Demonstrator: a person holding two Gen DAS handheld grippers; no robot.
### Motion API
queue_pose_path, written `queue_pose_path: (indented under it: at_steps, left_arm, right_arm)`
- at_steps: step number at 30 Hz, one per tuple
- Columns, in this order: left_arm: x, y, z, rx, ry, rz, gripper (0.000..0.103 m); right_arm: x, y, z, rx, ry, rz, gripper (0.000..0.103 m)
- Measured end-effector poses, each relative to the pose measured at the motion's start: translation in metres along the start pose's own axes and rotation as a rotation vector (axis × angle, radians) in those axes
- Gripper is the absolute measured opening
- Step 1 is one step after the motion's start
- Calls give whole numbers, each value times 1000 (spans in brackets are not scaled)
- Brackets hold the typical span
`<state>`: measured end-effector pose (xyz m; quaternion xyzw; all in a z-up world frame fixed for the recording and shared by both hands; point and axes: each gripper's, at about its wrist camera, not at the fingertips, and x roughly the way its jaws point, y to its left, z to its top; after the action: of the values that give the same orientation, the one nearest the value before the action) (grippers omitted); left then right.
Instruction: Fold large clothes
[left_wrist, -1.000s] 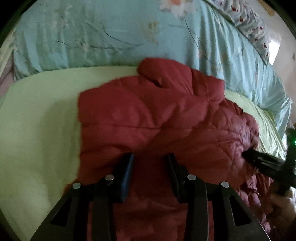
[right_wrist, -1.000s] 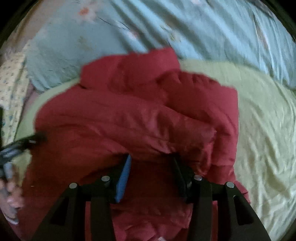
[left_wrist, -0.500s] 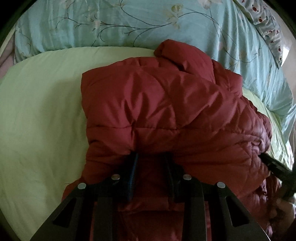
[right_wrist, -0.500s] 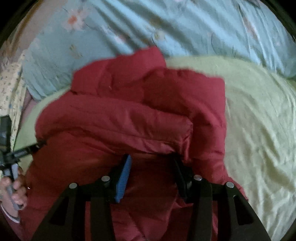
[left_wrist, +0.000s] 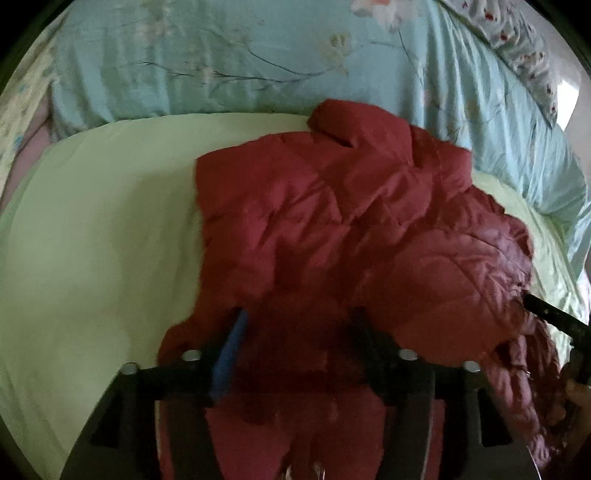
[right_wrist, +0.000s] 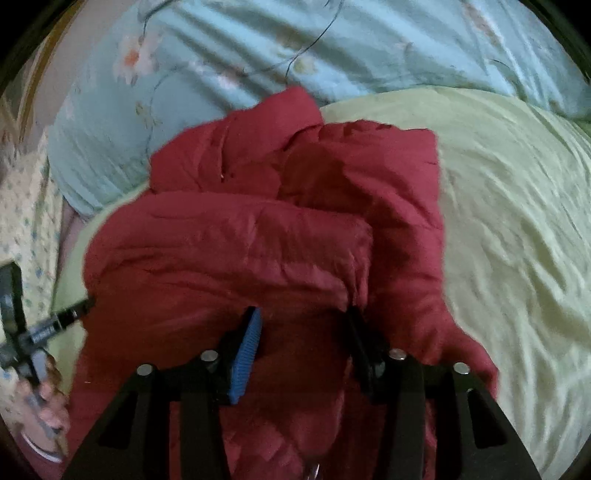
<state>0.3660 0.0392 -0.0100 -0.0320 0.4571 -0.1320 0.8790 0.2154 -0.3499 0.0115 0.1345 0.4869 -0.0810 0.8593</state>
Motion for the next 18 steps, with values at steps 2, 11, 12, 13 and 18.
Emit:
queue_pose_path:
  at_steps: [2, 11, 12, 13, 18]
  left_arm:
    - [-17, 7, -12, -25, -2, -28, 60]
    - [-79, 41, -82, -115, 18, -77, 60]
    - [-86, 45, -89, -126, 24, -84, 60]
    - [-91, 47, -95, -130, 26, -84, 60]
    - [-121, 63, -127, -153, 35, -83, 62]
  right_arm:
    - [-18, 0, -6, 9, -2, 24, 60]
    - [-86, -13, -55, 49, -6, 75, 65]
    - [-89, -15, -58, 55, -7, 77, 65]
    - [-95, -17, -64, 64, -6, 82, 67]
    - [-120, -33, -91, 114, -4, 91, 70]
